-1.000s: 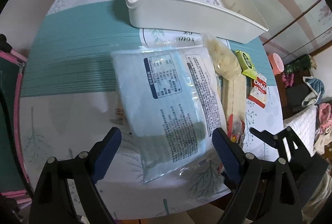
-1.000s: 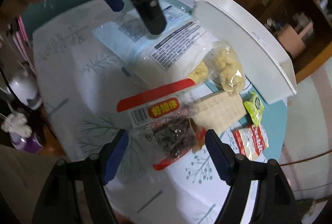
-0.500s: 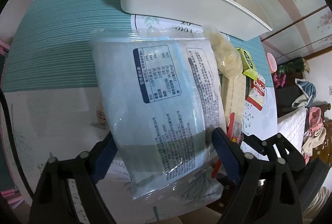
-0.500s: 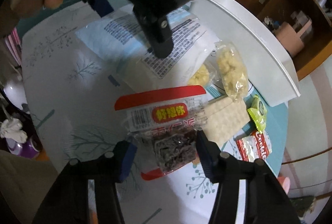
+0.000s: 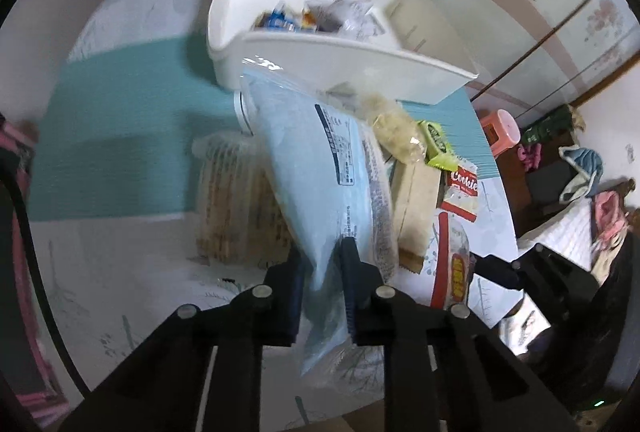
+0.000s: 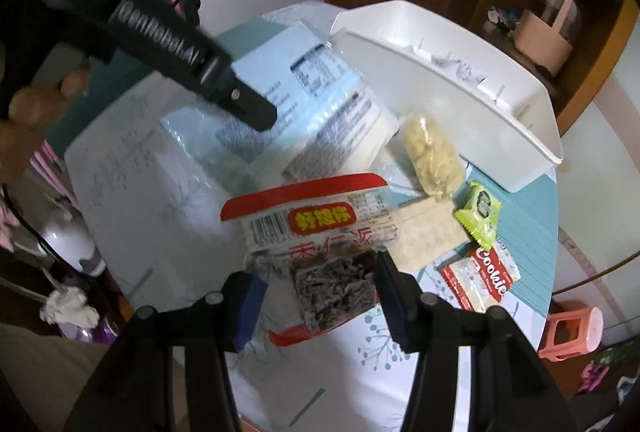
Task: Organize snacks
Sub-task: 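Carry both packs over the white tray and open both tools to drop them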
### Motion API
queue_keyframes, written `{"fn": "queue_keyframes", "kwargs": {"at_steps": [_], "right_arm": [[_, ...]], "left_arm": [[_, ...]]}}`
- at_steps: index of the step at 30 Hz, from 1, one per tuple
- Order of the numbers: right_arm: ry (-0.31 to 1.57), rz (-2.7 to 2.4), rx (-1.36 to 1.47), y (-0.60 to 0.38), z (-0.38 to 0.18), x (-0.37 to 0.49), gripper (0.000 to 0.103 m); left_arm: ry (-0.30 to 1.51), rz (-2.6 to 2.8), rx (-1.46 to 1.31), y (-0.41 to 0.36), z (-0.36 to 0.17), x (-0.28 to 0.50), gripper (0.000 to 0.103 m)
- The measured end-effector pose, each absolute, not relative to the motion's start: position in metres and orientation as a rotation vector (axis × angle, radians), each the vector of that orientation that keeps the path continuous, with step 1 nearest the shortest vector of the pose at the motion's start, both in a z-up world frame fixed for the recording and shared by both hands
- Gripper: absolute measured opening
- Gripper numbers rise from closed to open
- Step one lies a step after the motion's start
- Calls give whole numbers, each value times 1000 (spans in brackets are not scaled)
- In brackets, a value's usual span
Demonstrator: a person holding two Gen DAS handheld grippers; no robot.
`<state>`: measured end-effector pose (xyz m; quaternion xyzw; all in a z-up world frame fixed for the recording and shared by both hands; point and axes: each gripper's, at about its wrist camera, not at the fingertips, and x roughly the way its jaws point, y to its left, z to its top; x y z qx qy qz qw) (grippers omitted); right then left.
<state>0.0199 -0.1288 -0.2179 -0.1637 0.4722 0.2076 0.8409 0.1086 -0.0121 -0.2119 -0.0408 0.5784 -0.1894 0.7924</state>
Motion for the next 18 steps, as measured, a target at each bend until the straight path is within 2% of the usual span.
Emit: {"fn": "queue_keyframes", "kwargs": {"at_steps": [5, 18], "right_arm": [[969, 431, -262, -137, -192, 23, 51], [825, 370, -103, -164, -113, 47, 51]], "left_arm": [[1165, -380, -61, -11, -182, 106, 10], [940, -359, -61, -4, -86, 129, 9]]}}
